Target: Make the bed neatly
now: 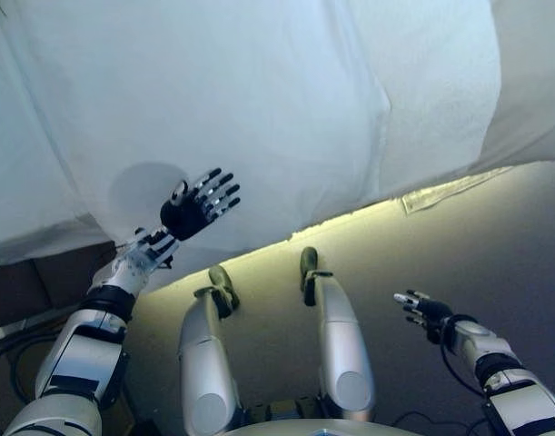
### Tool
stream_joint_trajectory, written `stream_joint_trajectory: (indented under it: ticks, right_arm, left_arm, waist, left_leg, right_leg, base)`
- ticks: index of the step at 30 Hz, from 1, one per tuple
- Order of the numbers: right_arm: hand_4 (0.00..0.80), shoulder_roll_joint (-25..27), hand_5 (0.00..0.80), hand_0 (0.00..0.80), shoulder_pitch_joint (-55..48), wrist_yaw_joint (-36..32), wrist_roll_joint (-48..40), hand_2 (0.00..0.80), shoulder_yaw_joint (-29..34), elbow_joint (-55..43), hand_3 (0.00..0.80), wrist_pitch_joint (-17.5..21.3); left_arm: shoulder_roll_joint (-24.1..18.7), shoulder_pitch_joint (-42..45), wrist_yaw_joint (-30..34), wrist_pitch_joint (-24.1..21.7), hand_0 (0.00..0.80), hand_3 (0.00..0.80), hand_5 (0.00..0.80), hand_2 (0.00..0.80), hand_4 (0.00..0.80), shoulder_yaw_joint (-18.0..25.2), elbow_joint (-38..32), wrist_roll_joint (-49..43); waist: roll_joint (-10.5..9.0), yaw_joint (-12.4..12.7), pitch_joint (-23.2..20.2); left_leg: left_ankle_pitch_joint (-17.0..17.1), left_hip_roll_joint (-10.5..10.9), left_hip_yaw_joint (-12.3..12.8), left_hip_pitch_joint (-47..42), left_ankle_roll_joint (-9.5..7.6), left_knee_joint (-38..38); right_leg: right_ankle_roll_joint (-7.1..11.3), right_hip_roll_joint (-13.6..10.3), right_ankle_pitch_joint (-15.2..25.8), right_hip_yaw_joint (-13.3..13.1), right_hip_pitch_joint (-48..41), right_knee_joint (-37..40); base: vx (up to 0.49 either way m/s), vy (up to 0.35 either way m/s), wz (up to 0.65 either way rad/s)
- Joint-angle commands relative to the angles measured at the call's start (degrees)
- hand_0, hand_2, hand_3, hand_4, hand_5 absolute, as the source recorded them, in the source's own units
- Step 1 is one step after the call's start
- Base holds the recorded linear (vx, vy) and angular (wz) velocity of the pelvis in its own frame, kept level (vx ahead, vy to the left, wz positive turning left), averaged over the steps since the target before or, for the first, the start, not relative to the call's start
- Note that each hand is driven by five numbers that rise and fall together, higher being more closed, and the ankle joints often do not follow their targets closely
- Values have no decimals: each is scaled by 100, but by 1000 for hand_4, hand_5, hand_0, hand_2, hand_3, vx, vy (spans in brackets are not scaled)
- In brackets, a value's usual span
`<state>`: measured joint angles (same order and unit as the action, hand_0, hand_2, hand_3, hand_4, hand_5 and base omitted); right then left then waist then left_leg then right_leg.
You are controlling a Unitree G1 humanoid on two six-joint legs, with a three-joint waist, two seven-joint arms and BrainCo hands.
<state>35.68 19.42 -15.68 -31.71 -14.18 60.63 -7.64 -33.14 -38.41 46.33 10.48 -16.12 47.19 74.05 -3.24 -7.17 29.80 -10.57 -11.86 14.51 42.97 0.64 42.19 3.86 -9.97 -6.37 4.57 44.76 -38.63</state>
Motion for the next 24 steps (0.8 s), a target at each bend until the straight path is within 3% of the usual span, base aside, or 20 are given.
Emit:
stream_joint_trajectory:
  ticks: [1, 11, 17, 24]
  right_arm:
    - [0, 414, 0, 0, 9, 19, -189, 0, -190, -121, 0, 73]
    - [0, 449, 0, 0, -130, 11, -481, 0, -194, -58, 0, 309]
    - [0, 542, 0, 0, -125, -134, -536, 0, -58, 165, 0, 432]
    - [0, 755, 0, 0, -97, -202, -602, 0, 57, 64, 0, 475]
  left_arm:
    - [-244, -287, -291, -238, 0, 0, 0, 0, 0, -155, 51, 374]
    - [-808, -1240, -1816, -568, 0, 0, 0, 0, 0, -140, 818, 765]
    - [-1239, -1589, -2097, -338, 0, 0, 0, 0, 0, 20, 1507, 853]
    - [-1489, -1440, -2454, -146, 0, 0, 0, 0, 0, 234, 1604, 983]
  waist:
    - [-87, -11, 0]
    - [-407, 100, 0]
    - [-499, 188, 0]
    - [-521, 315, 0]
  left_leg:
    - [-187, 238, -220, 289, -89, -5]
    - [-401, 189, -784, 1691, -64, 992]
    - [-551, 211, -1005, 2078, -16, 1416]
    - [-580, 275, -1143, 2345, 43, 1551]
  right_leg:
    - [-197, 353, 175, 250, 280, 104]
    - [-226, 316, 156, 403, 1397, -755]
    - [-222, 299, 26, 478, 1695, -1158]
    - [-236, 262, -74, 572, 1935, -1369]
  base:
    - [-102, -7, 3]
    - [-84, -48, 4]
    - [-26, -37, 6]
    - [-31, -14, 5]
